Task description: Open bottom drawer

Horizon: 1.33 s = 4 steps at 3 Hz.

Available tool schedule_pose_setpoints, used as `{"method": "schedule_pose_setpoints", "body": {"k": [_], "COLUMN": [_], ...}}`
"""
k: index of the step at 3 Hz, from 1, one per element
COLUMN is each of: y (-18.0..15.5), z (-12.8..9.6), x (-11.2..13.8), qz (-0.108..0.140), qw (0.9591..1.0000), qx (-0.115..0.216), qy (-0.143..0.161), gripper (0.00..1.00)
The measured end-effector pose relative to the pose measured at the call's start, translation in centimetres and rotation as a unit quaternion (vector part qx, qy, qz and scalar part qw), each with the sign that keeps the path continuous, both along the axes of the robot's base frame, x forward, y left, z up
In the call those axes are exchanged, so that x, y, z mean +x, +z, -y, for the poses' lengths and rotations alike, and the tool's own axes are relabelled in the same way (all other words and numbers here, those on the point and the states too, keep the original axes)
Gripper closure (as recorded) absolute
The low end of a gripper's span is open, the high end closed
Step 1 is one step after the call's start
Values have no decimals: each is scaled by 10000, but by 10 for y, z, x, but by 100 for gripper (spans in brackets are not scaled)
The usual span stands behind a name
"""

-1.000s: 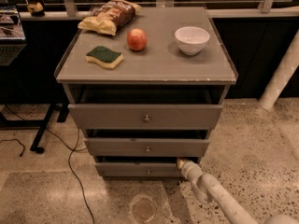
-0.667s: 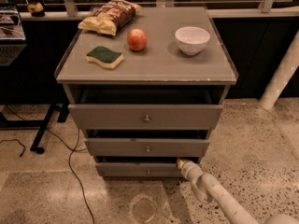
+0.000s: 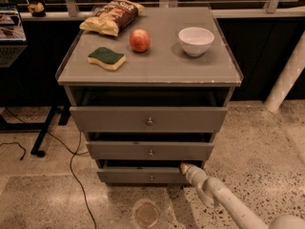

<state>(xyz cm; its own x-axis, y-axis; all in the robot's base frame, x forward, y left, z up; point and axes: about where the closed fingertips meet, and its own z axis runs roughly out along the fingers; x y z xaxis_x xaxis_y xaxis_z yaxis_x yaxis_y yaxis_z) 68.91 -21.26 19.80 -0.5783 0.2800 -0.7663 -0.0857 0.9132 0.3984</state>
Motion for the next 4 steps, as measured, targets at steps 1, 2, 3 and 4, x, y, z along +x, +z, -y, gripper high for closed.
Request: {"method": "schedule_pose_setpoints", "body": {"k": [1,2,3,4], "y": [-3,-4,-1,-7], "z": [-1,0,-1,2], "x": [-3,-8,-9,-19], "qz": [-66,-153,-158,-309], "qw": [10000,9999,9998,9995], "qx": [2,55,62,100], "qy": [48,41,41,48], "gripper": [100,100,100,100]}}
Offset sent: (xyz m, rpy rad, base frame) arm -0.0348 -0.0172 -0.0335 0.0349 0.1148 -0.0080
